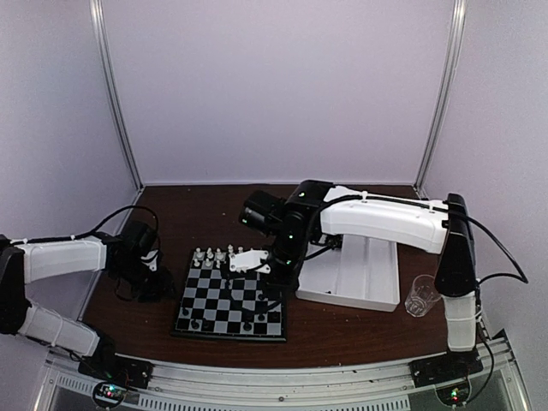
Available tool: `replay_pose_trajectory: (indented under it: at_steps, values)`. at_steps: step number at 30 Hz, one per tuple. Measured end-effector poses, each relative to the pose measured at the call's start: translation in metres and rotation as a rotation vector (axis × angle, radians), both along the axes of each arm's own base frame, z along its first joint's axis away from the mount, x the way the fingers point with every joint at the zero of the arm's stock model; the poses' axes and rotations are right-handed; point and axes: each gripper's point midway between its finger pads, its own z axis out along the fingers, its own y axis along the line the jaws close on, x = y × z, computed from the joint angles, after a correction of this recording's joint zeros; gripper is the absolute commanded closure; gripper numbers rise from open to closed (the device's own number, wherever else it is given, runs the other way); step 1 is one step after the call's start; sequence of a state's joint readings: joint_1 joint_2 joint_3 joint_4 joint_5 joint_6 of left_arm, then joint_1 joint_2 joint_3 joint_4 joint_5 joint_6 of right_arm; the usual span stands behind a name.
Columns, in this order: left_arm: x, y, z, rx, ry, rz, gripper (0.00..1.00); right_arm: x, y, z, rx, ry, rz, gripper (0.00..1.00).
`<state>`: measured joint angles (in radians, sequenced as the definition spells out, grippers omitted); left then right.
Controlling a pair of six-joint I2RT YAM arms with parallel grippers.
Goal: Set up the chess pieces on the board
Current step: Position the chessboard at the center of the board.
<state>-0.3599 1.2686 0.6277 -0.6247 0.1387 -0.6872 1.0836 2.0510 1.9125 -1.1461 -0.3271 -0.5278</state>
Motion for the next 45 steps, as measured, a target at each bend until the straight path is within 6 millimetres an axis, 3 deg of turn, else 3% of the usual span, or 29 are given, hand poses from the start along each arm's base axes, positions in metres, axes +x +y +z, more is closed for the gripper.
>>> replay_pose_trajectory:
  at_steps: [4, 12, 17, 26, 34, 45]
  values:
    - [-0.001, -0.012, -0.013, -0.06, 0.025, -0.02, 0.5, -0.001, 0.012, -0.008, -0.029, -0.004, 0.016, 0.96]
    - [0.007, -0.034, -0.011, -0.184, -0.021, -0.06, 0.53, 0.009, 0.035, -0.013, -0.04, -0.042, 0.025, 0.96]
    - [0.004, -0.04, -0.01, -0.224, -0.033, -0.077, 0.53, 0.011, 0.048, -0.034, -0.075, -0.056, 0.048, 0.96]
    - [-0.003, -0.048, -0.006, -0.281, -0.034, -0.11, 0.53, 0.001, 0.052, -0.063, -0.149, -0.053, 0.083, 0.96]
    - [-0.007, -0.068, -0.007, -0.336, -0.023, -0.164, 0.49, -0.002, 0.056, -0.059, -0.147, -0.075, 0.095, 0.96]
    - [-0.005, -0.055, -0.002, -0.266, -0.06, -0.141, 0.47, -0.003, 0.052, -0.061, -0.188, -0.139, 0.15, 0.95]
